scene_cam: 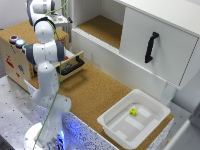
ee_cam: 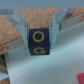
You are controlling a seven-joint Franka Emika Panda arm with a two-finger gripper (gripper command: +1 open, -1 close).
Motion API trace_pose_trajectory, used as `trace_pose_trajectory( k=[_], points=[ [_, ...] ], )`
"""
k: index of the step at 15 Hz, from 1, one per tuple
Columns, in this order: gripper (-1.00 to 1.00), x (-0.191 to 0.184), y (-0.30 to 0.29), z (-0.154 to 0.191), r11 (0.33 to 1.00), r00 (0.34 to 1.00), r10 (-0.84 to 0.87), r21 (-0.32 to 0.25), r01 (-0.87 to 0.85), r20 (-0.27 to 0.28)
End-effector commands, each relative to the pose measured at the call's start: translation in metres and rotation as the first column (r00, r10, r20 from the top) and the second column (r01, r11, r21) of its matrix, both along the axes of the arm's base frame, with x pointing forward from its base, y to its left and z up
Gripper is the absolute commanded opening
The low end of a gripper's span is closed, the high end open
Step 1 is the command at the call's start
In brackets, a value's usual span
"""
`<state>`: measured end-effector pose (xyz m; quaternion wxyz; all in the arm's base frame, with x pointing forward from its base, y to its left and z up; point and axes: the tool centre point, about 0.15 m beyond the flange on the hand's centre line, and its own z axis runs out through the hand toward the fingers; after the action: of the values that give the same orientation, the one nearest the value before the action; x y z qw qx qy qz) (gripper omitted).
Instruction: Go towards the box and place the purple object
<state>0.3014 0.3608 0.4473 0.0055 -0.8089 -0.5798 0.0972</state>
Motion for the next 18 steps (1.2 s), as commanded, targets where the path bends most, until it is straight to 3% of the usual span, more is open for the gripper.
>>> trace_pose_trajectory(
  k=[1, 4, 6, 9, 13, 18],
  points=[
    [-1.00, -0.002, -0.032, -0.042, 0.986, 0.998, -0.027, 0.168, 0.017, 0.062],
    [-1.00, 0.026, -0.032, -0.061, 0.985, 0.998, -0.024, 0.174, 0.013, 0.062],
    [-1.00, 0.042, -0.029, -0.075, 0.989, 0.993, 0.013, 0.146, -0.030, 0.117],
    [-1.00, 0.064, -0.024, -0.087, 0.989, 0.992, 0.022, 0.139, -0.040, 0.126],
    [-1.00, 0.085, -0.019, -0.100, 0.990, 0.994, 0.056, 0.124, -0.068, 0.096],
    [-1.00, 0.100, -0.007, -0.110, 0.988, 0.990, 0.097, 0.108, -0.108, 0.104]
  ],
)
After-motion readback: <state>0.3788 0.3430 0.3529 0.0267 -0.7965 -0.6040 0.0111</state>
